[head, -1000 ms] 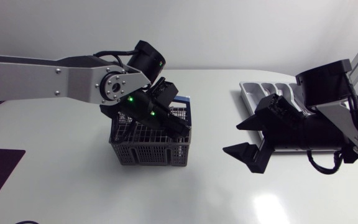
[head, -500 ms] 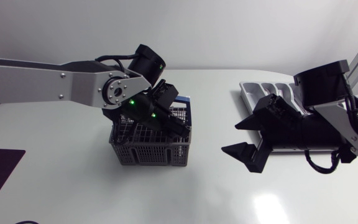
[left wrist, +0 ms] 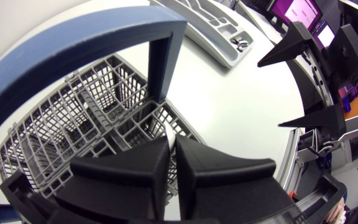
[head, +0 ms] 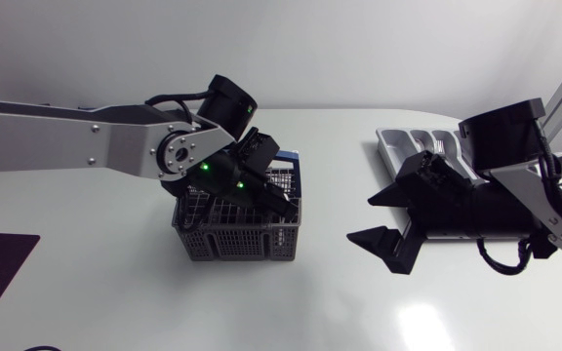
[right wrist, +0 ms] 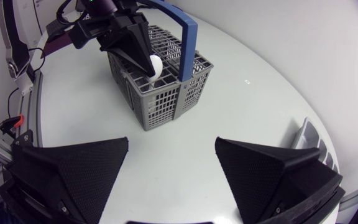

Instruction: Unload the cutlery basket into the drawer organizer.

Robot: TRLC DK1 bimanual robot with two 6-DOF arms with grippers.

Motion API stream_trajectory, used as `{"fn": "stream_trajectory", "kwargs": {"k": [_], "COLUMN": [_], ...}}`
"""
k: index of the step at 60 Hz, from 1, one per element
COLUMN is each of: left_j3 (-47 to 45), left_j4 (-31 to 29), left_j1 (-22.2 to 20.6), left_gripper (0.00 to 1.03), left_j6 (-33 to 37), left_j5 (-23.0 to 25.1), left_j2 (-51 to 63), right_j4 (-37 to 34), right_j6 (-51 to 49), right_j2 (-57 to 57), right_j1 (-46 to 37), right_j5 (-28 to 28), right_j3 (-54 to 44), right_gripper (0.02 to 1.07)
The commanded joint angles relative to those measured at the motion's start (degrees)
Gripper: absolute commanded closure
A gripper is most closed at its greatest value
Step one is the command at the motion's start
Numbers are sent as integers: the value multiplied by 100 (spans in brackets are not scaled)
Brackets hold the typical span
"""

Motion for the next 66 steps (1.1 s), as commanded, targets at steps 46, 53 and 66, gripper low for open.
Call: {"fn": "stream_trajectory", "kwargs": {"k": [46,53,66], "left_j3": [-293,-346,-451], "left_j4": [-25,-25,-17], "left_j1": [200,200,217], "left_gripper": [99,99,99], "left_j6": [-287,-269,-155], "left_j5": [384,384,349], "left_j2": [-1317,-1537,-1791], "right_j4": [56,56,47], "right_j6": [177,177,177], "right_j2": [-65,-109,-267], "right_j1": [211,220,273], "right_j5": [95,103,182], "right_j3": [-222,-248,-292], "right_gripper": [7,7,7]}}
